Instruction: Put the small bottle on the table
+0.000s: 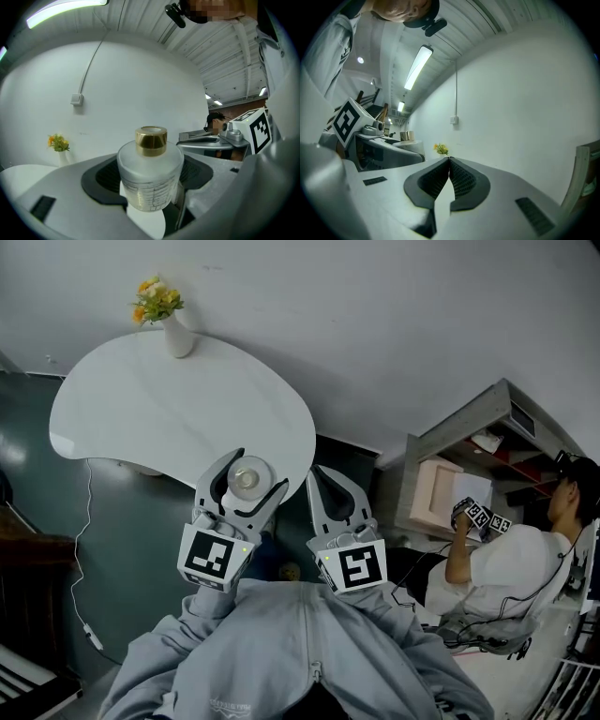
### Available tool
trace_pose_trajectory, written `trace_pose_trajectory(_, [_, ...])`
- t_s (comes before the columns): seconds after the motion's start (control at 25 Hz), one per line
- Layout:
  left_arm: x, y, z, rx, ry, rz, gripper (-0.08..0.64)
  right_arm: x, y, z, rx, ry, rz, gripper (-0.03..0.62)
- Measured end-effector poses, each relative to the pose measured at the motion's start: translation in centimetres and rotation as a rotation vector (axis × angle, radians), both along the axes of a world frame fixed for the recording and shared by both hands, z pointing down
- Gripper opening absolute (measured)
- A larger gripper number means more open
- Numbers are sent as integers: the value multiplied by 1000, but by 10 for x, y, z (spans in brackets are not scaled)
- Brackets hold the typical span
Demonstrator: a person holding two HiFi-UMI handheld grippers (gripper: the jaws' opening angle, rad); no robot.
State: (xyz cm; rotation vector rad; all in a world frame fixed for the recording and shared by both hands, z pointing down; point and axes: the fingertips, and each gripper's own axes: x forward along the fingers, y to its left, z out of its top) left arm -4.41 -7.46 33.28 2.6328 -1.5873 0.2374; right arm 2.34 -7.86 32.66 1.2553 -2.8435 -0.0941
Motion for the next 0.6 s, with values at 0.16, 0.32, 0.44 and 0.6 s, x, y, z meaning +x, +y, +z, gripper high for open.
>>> trace_pose_trajectory(0.16, [-13, -44, 2, 31, 8, 26, 337, -14, -39, 4, -4, 2, 27, 26])
trace_pose_trajectory(0.32, [-25, -86, 2, 61, 5, 61, 337, -25, -77, 9, -11, 2, 62, 26])
trace_pose_trajectory(0.44, [-31, -112, 9, 61, -18, 100, 337, -31, -102, 15, -22, 1, 94, 26])
trace_pose_trajectory(0.6, [-35, -139, 19, 48, -16, 154, 337, -38, -127, 23, -32, 8, 138, 26])
